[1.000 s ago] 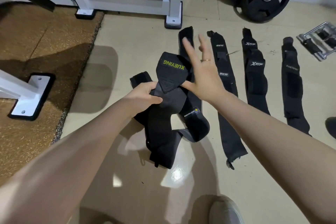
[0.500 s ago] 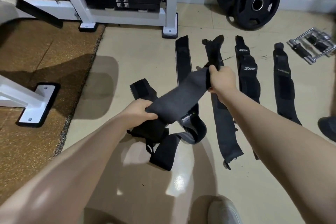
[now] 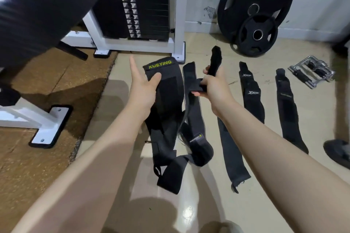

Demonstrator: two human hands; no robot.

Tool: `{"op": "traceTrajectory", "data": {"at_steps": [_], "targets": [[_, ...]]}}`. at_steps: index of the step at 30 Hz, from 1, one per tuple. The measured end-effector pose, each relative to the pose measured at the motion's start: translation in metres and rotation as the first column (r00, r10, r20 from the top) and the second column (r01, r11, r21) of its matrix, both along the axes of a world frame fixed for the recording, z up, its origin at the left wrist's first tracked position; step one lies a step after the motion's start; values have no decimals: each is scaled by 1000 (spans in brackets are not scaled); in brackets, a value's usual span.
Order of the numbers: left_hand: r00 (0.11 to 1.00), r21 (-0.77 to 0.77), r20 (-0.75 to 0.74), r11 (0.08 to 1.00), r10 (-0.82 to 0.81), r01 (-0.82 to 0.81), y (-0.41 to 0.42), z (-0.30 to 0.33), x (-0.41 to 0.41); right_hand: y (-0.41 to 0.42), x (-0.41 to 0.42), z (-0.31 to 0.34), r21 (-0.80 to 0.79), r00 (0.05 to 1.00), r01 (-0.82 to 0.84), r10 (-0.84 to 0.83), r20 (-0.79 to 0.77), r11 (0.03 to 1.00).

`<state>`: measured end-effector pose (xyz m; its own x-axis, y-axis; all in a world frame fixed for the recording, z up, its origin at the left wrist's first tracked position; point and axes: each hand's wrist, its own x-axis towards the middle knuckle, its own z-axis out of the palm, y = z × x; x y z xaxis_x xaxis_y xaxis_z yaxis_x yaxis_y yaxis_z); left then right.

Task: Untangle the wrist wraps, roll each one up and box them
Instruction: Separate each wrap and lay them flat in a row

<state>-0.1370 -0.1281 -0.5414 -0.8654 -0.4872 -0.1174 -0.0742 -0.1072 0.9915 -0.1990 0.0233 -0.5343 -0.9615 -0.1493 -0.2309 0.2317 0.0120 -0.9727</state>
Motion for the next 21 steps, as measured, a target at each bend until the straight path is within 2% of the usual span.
{"op": "traceTrajectory", "data": {"at_steps": [3, 5, 7, 10, 11, 12, 13, 14, 15, 16, 17, 21], "targets": [[1000, 111, 2, 994, 20, -21, 1, -3, 5, -12, 13, -1, 22, 998, -25, 26, -61, 999], [999, 132, -9, 990, 47, -46, 6, -5, 10, -16, 23, -4, 163, 993, -72, 86, -80, 984], [997, 161, -40, 985, 67, -60, 14, -5, 15, -14, 33, -6, 281, 965, -176, 222, -142, 943], [993, 241, -100, 970, 56, -30, 23, -4, 21, -7, 43, -5, 59, 940, -327, 331, -80, 943], [991, 215, -127, 977, 44, -16, 24, -4, 23, -5, 45, -4, 82, 934, -337, 344, -94, 938], [988, 151, -156, 988, 8, 16, 25, -3, 24, -3, 45, -5, 224, 928, -311, 346, -138, 924], [982, 83, -185, 995, -36, 52, 26, -3, 25, -3, 45, -6, 433, 917, -243, 351, -190, 868], [980, 35, -186, 996, -70, 78, 27, -2, 26, -3, 44, -9, 636, 900, -144, 368, -234, 758], [980, 16, -176, 995, -94, 99, 29, -1, 26, -4, 45, -10, 751, 892, -64, 375, -252, 657], [981, 1, -164, 994, -105, 106, 29, -2, 26, -4, 47, -11, 794, 896, -40, 373, -240, 607], [982, -8, -160, 995, -101, 101, 28, -3, 25, -5, 48, -11, 802, 900, -25, 362, -242, 597], [983, -26, -175, 998, -62, 58, 21, -3, 26, -8, 49, -8, 739, 909, -65, 345, -233, 671]]}}
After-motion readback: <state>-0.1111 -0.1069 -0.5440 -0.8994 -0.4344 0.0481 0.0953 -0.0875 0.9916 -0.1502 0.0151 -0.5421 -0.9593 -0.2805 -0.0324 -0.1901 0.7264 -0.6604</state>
